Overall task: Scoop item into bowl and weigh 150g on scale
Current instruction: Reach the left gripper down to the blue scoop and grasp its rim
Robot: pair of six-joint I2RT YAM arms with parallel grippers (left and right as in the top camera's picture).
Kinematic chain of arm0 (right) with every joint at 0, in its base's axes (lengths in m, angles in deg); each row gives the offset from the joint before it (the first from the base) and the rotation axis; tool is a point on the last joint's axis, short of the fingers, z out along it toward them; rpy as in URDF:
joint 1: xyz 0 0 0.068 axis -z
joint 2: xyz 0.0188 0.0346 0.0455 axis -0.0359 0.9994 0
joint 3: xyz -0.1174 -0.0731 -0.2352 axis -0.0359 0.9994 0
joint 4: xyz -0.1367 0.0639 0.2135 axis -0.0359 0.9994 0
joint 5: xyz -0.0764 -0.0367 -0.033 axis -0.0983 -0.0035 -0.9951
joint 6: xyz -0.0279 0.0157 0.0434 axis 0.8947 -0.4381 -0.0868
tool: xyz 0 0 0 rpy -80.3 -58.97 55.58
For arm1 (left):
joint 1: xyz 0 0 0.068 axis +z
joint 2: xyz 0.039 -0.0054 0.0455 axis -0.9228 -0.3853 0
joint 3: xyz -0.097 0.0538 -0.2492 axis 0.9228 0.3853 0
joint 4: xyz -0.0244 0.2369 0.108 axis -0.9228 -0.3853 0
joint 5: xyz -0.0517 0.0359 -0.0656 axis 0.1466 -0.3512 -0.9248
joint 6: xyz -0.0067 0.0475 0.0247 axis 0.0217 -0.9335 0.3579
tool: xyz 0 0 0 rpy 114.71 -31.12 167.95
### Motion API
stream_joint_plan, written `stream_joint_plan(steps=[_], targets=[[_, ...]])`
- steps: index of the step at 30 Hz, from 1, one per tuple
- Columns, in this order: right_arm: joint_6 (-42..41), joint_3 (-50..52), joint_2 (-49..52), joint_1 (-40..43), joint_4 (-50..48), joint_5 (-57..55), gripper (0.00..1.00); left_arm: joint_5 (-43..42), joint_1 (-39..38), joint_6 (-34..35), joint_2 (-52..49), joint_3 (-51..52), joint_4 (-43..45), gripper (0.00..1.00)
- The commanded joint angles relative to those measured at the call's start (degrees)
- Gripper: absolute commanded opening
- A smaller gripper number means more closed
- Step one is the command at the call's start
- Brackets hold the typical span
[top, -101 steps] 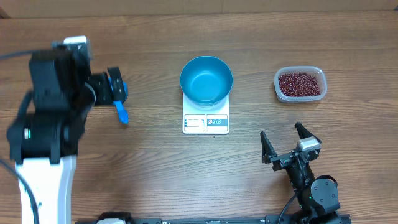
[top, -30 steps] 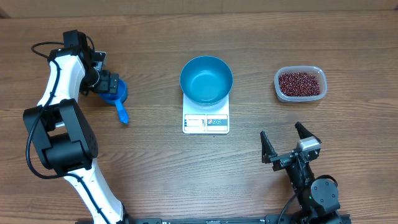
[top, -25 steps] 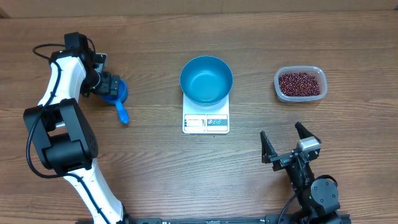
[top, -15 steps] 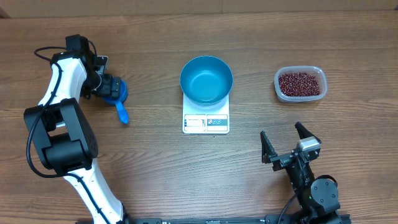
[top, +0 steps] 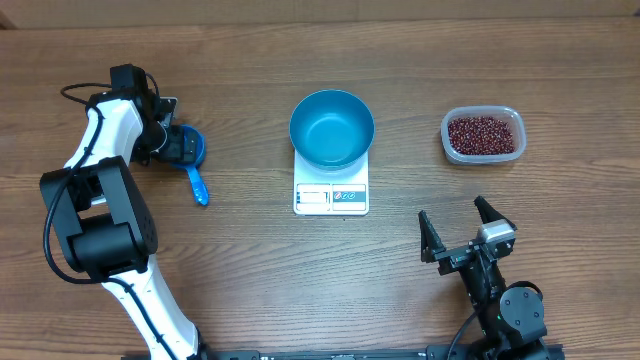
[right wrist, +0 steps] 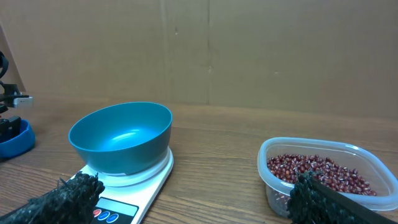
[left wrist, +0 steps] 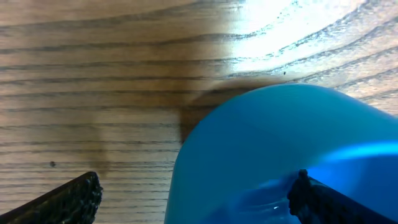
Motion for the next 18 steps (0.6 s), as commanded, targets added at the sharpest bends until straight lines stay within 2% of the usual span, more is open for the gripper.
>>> stream_joint_plan(steps=[1,5,9,14,18], targets=[[-0.1,0.6,-0.4,0.4,-0.2,-0.6,1.00,-0.6,0.0,0.6,-0.7,0.4,0.5,1.00],[-0.1,0.6,-0.4,0.4,-0.2,-0.6,1.00,-0.6,0.0,0.6,-0.7,0.4,1.0,1.00],[-0.1,0.6,-0.4,0.4,-0.2,-0.6,1.00,-0.6,0.0,0.6,-0.7,0.4,1.4,0.89],[-0.1,0.6,-0.4,0.4,-0.2,-0.6,1.00,-0.6,0.0,0.6,-0.7,0.4,1.8,0.70],[-0.1,0.6,-0.4,0.4,-0.2,-0.6,1.00,-0.6,0.0,0.6,-0.7,0.4,1.9,0.41]])
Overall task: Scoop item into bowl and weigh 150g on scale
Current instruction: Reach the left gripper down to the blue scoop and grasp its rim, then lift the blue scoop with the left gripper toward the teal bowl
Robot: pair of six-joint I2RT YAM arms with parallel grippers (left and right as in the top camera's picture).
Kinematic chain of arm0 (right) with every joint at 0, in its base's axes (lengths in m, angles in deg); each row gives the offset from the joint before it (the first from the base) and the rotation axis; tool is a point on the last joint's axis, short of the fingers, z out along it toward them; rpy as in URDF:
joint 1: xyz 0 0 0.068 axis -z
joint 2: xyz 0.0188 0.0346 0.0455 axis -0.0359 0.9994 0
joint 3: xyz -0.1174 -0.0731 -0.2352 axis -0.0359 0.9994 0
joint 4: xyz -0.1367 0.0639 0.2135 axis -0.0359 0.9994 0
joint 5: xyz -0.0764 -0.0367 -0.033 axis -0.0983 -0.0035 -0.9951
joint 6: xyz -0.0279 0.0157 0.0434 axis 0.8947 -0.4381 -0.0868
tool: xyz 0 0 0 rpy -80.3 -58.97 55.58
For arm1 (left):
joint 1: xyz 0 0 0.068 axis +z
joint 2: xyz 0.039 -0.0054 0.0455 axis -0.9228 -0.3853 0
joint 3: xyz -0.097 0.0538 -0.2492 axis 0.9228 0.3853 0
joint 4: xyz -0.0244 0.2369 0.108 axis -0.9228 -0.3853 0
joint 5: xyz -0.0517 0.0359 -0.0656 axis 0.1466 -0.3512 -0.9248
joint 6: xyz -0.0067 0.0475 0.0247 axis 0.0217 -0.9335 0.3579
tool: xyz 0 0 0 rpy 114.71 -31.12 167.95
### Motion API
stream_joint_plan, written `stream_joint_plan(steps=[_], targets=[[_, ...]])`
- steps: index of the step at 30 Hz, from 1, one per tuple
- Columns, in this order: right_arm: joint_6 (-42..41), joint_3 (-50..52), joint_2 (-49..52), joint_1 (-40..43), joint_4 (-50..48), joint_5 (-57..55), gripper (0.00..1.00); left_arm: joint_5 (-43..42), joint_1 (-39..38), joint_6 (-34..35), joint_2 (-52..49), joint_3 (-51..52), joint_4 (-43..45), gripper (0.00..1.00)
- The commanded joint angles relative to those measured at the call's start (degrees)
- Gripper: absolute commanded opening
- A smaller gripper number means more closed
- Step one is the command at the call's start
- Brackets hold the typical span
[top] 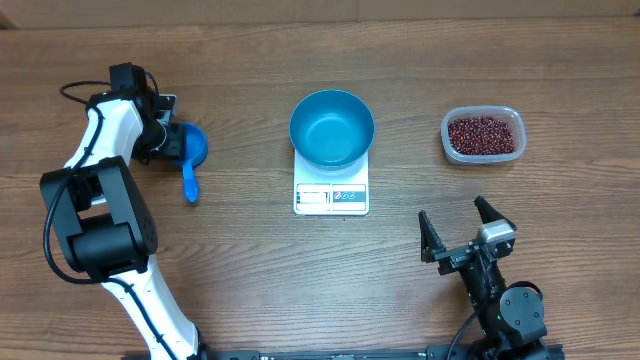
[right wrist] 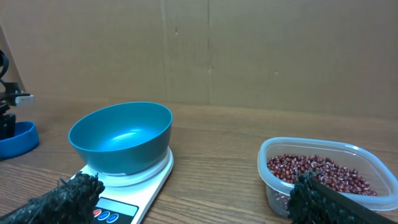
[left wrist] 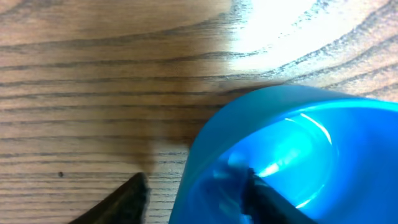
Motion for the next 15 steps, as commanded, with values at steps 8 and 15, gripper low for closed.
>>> stream_joint_plan(steps=[8,15], targets=[[-0.1,0.6,-0.4,0.4,-0.2,-0.6,1.00,-0.8,0.0,0.4,-0.7,0.4,0.6,0.04],[-0.1,0.6,-0.4,0.4,-0.2,-0.6,1.00,-0.9,-0.1,0.9,-0.3,-0.6,-0.1,0.04]])
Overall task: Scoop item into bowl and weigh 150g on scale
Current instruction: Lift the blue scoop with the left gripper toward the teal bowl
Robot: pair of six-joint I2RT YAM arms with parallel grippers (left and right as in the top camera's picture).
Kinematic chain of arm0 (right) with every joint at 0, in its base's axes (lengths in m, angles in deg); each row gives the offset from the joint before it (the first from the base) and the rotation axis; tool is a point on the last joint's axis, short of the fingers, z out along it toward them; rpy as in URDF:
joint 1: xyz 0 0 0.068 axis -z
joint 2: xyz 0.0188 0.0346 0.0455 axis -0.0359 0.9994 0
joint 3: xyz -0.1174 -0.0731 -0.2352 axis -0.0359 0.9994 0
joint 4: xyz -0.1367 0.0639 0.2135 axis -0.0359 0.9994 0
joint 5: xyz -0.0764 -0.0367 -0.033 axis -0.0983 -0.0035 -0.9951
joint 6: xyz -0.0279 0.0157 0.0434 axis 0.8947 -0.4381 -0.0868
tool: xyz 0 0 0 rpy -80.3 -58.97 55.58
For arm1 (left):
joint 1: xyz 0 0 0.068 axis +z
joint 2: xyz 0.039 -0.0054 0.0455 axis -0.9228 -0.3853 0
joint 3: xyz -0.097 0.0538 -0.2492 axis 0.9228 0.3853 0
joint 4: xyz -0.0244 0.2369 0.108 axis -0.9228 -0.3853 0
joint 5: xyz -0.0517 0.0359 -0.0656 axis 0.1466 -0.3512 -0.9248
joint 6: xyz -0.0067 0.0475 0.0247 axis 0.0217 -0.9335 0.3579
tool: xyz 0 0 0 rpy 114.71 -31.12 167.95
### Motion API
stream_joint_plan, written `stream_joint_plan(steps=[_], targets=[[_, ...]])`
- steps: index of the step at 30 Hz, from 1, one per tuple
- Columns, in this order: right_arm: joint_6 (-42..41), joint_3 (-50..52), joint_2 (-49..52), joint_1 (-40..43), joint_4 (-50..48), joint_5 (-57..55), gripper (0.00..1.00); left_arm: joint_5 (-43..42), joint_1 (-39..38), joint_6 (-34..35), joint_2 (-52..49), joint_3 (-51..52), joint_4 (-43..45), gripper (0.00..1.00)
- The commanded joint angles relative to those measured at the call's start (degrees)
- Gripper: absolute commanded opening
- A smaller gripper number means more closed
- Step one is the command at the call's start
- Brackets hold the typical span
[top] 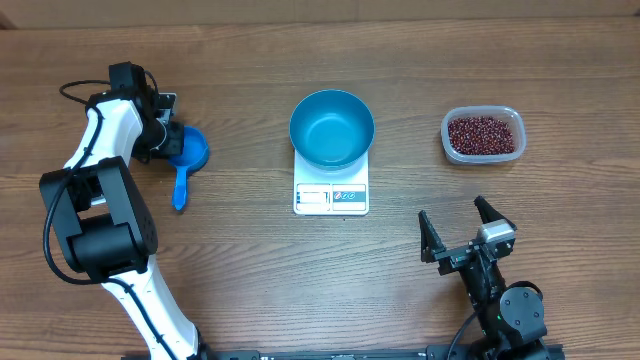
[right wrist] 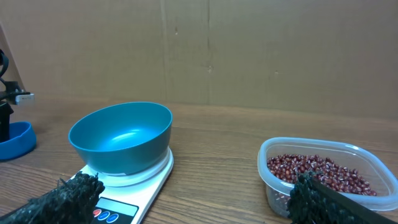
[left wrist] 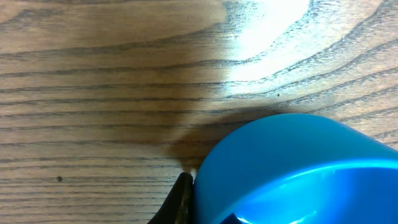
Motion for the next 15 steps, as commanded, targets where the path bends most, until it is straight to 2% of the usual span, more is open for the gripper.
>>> stream_joint_plan(steps=[1,4,9,15], targets=[[-0.2,0.6,-0.4,0.4,-0.2,-0.6,1.00,0.0,-0.1,0.9,-0.1,-1.2,-1.3,0.04],[-0.2,0.6,-0.4,0.4,-0.2,-0.6,1.00,0.0,-0.1,2.5,1.3,-5.0,-4.7,0.04],[-0.1,0.6,-0.4,0.4,-0.2,-0.6,1.00,-1.4,-0.1,10.9,3.8,-13.2,-10.5,0.04],[-0.1,0.6,-0.4,0.4,-0.2,-0.6,1.00,-7.8,-0.1,31.7,9.0,-19.3,-15.0,0.04]])
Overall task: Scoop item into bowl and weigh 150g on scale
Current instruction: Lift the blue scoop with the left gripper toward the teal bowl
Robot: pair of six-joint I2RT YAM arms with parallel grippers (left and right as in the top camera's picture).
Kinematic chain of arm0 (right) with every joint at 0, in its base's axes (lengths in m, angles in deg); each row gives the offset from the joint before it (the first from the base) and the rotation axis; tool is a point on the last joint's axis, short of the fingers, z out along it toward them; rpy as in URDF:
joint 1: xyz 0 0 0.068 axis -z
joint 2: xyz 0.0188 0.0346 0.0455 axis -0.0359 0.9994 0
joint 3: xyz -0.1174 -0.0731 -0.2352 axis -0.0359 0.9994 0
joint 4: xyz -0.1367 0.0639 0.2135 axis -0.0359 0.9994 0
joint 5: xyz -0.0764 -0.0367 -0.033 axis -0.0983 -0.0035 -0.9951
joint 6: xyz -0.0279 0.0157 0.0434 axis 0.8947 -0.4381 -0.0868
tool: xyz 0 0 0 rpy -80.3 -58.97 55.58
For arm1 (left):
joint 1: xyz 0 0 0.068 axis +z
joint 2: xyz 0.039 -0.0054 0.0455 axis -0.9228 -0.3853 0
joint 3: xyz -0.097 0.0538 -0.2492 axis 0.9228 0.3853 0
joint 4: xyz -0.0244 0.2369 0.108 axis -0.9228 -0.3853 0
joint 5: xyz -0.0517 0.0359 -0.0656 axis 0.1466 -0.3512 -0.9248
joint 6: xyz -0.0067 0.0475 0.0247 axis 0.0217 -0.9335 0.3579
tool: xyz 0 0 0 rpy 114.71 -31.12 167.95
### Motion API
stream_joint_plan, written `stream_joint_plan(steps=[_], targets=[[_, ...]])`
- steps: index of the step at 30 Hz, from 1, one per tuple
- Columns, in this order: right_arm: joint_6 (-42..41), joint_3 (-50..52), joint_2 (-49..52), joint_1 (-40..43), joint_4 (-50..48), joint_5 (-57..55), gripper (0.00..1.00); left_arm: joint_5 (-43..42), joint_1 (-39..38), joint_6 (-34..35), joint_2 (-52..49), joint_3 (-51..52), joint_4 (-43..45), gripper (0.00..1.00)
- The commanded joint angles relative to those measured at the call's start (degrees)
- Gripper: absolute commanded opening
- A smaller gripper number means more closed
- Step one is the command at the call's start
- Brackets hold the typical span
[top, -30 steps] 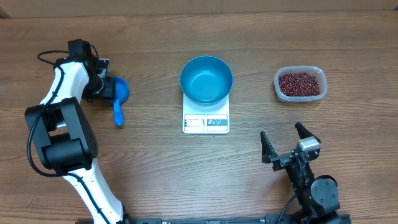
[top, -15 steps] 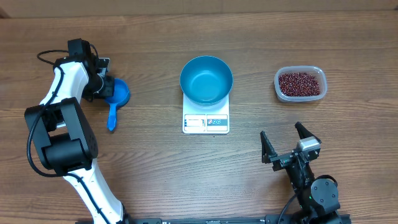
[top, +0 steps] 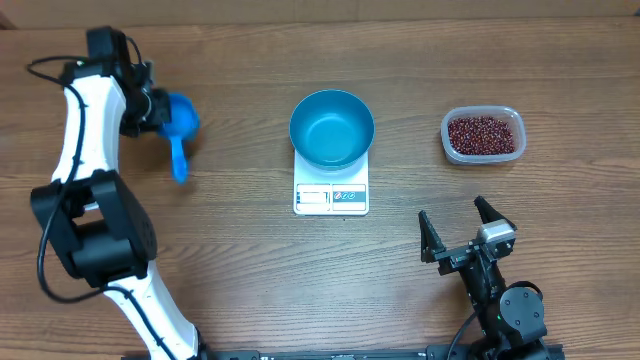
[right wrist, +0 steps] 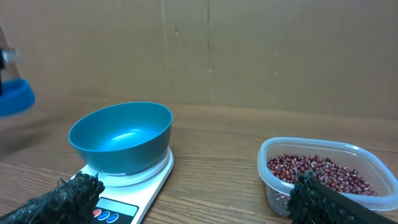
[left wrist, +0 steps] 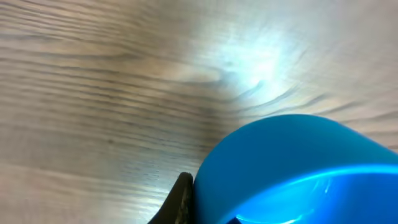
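My left gripper (top: 158,110) is shut on the cup wall of the blue scoop (top: 178,122), which it holds off the table at the far left with the handle pointing toward the near side. In the left wrist view the scoop's cup (left wrist: 298,168) fills the lower right, with one dark finger (left wrist: 180,200) pressed against it and the other hidden. The teal bowl (top: 332,127) sits empty on the white scale (top: 331,196) at mid table. A clear tub of red beans (top: 483,135) stands at the far right. My right gripper (top: 466,238) stays open near the front edge.
The scale's display and buttons (right wrist: 109,211) face the near side. In the right wrist view a brown cardboard wall (right wrist: 249,50) stands behind the table. The right arm's base (top: 505,310) sits at the front right edge.
My left gripper was shut on the scoop, which rested on the table. It now holds the scoop higher and farther back to the left, clear of the wood. The right arm has not moved.
At first my left gripper stood open around the scoop's cup on the table, the handle angled toward the scale. Then the jaws were narrower and the handle had swung round. Then they were shut on the cup wall, and now the scoop is in the air.
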Motion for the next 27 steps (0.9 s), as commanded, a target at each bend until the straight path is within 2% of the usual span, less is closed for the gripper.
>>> stream_joint_plan(steps=[1,2,6,9,13,17,21,27], targets=[[-0.1,0.6,-0.4,0.4,-0.2,-0.6,1.00,-8.5,-0.1,17.7,6.8,-3.8,-1.9,0.04],[-0.1,0.6,-0.4,0.4,-0.2,-0.6,1.00,-13.6,-0.1,20.8,8.7,-3.8,-2.7,0.04],[-0.1,0.6,-0.4,0.4,-0.2,-0.6,1.00,-22.9,-0.1,28.0,12.3,-3.8,-6.5,0.04],[-0.1,0.6,-0.4,0.4,-0.2,-0.6,1.00,-24.2,-0.1,34.7,14.2,-3.8,-12.5,0.04],[-0.1,0.6,-0.4,0.4,-0.2,-0.6,1.00,-24.0,-0.1,39.2,14.6,-3.8,-20.0,0.04],[-0.1,0.6,-0.4,0.4,-0.2,-0.6,1.00,-20.8,-0.4,43.6,14.6,-3.8,-26.2,0.04],[-0.1,0.6,-0.4,0.4,-0.2,-0.6,1.00,-14.1,-2.5,48.0,14.6,-3.8,-31.3,0.04],[-0.1,0.6,-0.4,0.4,-0.2,-0.6,1.00,-0.2,-11.5,54.4,14.6,-3.8,-33.9,0.04]])
